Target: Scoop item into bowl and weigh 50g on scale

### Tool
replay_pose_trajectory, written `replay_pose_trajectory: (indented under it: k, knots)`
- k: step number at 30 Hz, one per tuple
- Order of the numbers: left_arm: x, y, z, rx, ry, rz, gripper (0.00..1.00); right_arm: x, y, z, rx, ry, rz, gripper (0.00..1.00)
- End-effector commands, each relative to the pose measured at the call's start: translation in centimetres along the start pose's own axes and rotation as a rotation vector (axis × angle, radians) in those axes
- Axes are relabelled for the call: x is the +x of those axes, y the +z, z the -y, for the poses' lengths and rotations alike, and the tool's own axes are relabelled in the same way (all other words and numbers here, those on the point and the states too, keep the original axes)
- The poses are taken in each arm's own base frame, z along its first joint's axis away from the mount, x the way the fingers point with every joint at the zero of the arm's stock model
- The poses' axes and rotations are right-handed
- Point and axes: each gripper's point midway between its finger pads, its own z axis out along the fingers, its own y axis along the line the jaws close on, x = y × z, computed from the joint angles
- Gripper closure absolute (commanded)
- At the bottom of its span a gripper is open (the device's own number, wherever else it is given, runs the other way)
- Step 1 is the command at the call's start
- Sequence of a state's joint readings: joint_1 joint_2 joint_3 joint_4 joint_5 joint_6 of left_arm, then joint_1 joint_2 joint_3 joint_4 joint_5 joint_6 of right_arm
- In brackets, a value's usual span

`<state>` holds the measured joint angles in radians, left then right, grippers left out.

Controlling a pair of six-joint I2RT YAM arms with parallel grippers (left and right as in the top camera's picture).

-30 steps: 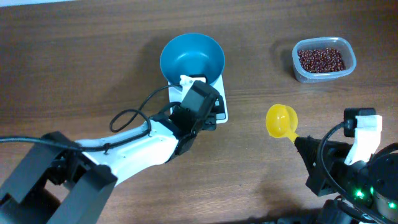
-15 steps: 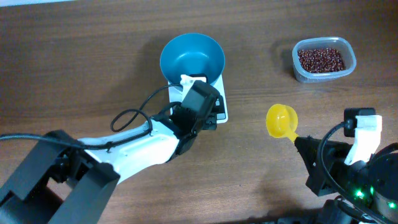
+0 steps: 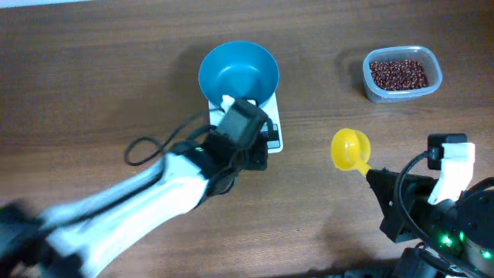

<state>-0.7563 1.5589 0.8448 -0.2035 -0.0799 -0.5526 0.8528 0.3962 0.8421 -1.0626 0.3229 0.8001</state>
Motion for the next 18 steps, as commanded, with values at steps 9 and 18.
replay_pose_trajectory:
  k: [9, 18]
  knots:
    - [-5.4, -17.3, -7.9, -0.346, -0.048, 0.407, 0.85, -4.3, -1.3, 3.4, 0.204, -0.002, 0.240, 0.96]
    - [-3.5, -16.4, -10.8, -0.536, 0.015, 0.315, 0.01, -8.4, -2.6, 4.5, 0.333, 0.050, 0.463, 0.96]
